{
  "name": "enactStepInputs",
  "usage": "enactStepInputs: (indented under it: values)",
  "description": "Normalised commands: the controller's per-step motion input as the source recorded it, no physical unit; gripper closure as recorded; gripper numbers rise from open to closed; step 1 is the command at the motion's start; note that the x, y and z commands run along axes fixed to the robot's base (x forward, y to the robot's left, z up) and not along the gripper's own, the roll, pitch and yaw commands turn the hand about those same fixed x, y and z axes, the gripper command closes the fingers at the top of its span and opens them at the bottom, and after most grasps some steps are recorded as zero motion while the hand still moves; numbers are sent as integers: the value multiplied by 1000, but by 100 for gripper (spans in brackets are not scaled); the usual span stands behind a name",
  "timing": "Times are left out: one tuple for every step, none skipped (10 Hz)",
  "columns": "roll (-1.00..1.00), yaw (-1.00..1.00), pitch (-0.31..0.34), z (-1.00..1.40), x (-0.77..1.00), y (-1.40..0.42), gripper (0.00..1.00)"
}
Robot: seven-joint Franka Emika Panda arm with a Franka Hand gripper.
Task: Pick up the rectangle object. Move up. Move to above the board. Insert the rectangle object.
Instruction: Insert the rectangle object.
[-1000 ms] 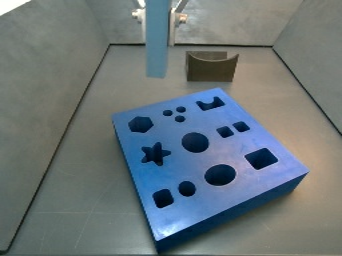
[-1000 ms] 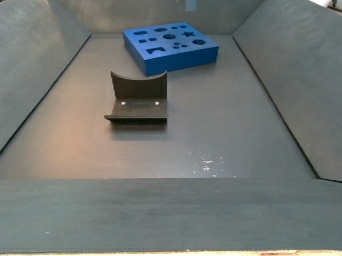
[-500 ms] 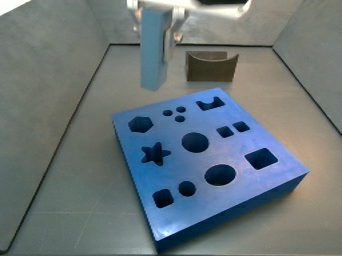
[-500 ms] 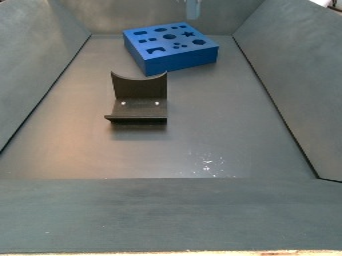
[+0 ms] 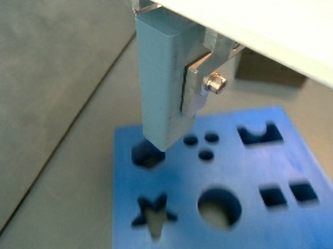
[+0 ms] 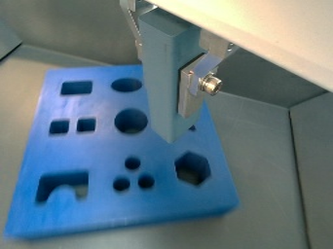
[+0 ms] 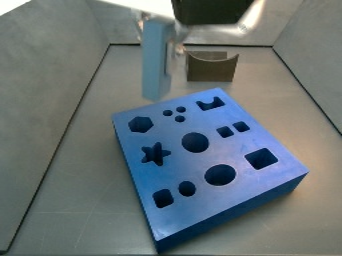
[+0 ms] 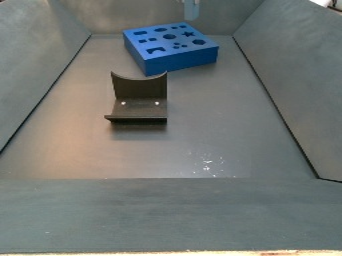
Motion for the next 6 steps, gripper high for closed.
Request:
enactStepInputs:
  values:
    - [-94,-329,0,-169,457,-569,100]
    - [-126,-326,0,-171,443,-557,100]
    - [-134,-323,0,-171,440,-551,100]
    - [-126,-323,0,-180,440,-554,100]
    - [-126,-326,0,-177,443,-557,100]
    - [-134,-334,0,-174,449,-531,100]
